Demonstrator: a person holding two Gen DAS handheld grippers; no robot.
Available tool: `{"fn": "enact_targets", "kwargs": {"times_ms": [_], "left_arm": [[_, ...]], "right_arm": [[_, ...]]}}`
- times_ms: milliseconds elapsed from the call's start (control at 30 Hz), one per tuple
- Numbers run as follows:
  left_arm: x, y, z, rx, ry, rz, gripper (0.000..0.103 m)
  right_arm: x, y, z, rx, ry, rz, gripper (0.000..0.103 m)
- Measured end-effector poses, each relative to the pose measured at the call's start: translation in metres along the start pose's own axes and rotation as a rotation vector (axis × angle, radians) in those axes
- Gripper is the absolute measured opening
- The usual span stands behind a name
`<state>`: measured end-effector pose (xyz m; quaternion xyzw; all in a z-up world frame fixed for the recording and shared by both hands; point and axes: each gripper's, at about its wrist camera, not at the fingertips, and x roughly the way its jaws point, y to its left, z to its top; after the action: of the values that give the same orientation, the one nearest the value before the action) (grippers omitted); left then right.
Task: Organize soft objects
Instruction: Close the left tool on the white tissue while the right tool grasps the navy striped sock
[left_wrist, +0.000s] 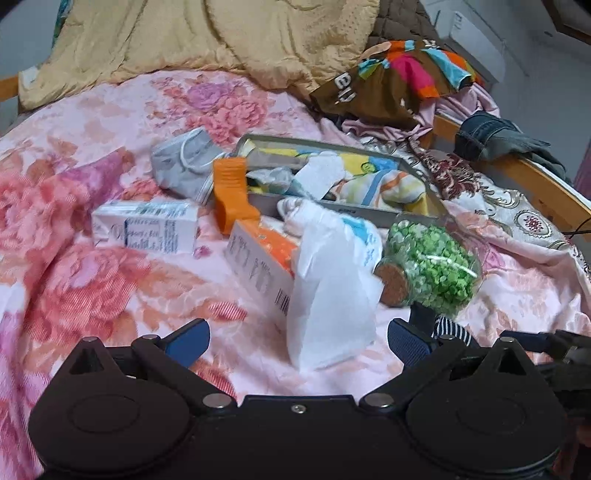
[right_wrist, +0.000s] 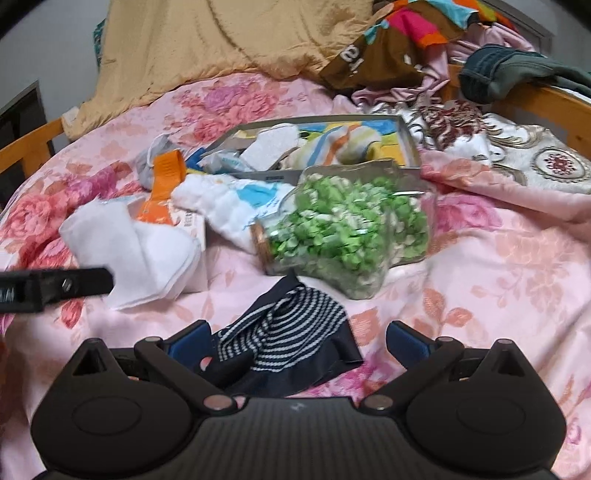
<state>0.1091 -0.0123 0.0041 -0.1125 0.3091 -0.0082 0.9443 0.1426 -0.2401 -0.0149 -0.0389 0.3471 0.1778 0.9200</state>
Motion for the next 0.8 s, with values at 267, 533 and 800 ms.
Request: {"fn": "enact_targets", "kwargs": {"times_ms": [267,533,800], "left_arm": [[0.014,-0.001,0.007,0.010,0.007,-0.034,0.102],[0.026,-0.002,0.009,0.022,0.046,-0.057,0.095],[0.027,0.001,0.009,0.016,0.067,-0.061,0.082]], "right_arm": [[0.015,0.001,0.000,-0.013,-0.011,0.050,0.103],[0.029,0.008,-0.005,-0.052,0.014,0.072,0.102],[0.031,0.005,-0.008,-0.013,0.046,0.082,0.096]]}}
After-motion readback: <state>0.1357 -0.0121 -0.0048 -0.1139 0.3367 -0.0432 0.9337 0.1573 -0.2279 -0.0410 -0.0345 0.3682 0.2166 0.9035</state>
